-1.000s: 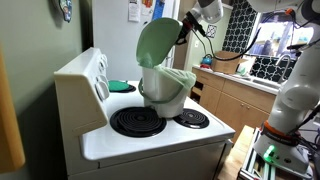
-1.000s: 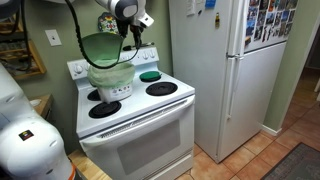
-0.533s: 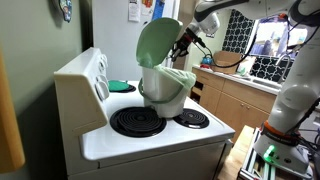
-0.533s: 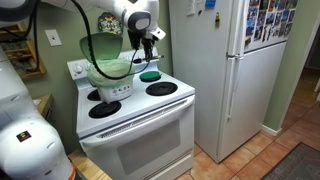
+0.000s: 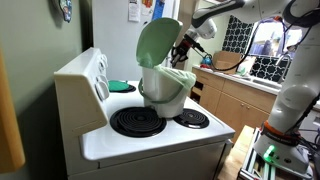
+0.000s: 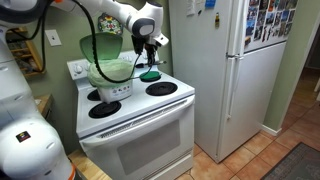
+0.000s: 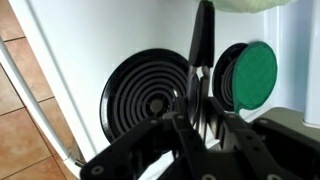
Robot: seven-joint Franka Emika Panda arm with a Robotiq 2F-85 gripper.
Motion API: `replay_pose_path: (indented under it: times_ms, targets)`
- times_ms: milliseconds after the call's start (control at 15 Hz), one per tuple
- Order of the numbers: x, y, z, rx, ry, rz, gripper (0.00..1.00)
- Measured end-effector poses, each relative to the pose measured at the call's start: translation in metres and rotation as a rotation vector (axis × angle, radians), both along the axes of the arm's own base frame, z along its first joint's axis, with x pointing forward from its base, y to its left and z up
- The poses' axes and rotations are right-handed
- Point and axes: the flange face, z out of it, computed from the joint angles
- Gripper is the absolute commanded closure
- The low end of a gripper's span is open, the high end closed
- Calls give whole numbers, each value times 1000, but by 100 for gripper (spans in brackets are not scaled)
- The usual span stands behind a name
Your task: Use the clamp tongs to pick up the paper towel and put it in the waste bin and then put the clamp tongs back on the right front plate of the stove
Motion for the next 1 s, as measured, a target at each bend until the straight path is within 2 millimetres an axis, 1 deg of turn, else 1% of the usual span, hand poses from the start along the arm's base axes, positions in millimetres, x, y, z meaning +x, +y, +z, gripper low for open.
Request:
replay_pose_path:
  times_ms: [67, 133, 400, 533, 667, 800, 1000]
  targets:
    - [3, -2, -6, -7, 4, 7, 94]
    - [7, -5, -17, -24, 12, 24, 94]
    - [23, -23, -79, -135, 86, 110, 94]
    - [31, -27, -107, -150, 113, 154, 94]
    - [40, -29, -131, -156, 126, 187, 94]
    - [51, -29, -147, -169, 108, 216, 94]
    - [66, -30, -159, -196, 61, 255, 94]
